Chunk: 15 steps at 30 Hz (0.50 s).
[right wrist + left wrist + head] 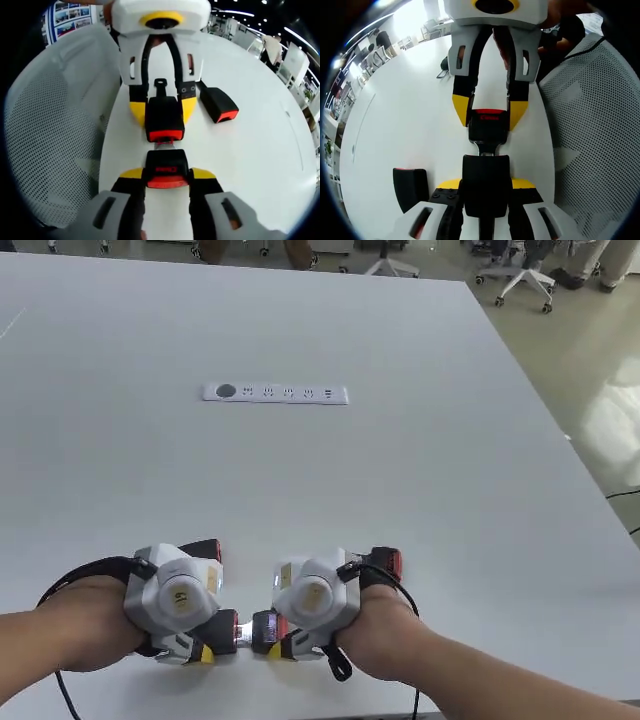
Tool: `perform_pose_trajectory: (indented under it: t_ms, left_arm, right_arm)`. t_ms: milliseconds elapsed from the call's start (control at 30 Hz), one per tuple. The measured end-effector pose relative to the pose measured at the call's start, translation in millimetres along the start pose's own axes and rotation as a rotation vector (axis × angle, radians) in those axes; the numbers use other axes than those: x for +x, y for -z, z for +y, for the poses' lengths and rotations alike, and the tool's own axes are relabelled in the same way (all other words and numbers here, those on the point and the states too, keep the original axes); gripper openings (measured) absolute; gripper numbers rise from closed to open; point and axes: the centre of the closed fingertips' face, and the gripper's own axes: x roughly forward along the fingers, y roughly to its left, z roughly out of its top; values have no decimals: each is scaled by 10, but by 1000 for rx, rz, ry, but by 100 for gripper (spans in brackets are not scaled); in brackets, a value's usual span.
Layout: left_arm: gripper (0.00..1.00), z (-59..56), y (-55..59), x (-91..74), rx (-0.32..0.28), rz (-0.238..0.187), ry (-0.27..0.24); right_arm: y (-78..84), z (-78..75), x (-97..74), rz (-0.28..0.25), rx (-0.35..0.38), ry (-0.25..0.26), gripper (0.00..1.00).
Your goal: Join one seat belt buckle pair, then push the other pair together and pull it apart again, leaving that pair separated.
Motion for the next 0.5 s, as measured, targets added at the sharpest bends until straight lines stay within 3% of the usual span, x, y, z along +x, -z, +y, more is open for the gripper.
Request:
perform_pose_trajectory:
  t_ms: [200, 233, 267, 500]
  left_arm:
    - [34, 0, -1, 1, 1, -3, 1]
    - [34, -4, 2, 1, 1, -2, 2]
    - [34, -2, 14, -5, -11, -4, 1]
    - [34, 3, 16, -10, -9, -10, -1]
  right_arm:
    - [-65, -12, 49, -7, 2, -4, 32]
    - [37, -55, 2, 52, 27, 22, 32]
    - [-56, -47, 43, 7, 6, 1, 32]
    - [-64, -32, 43, 1, 16, 4, 32]
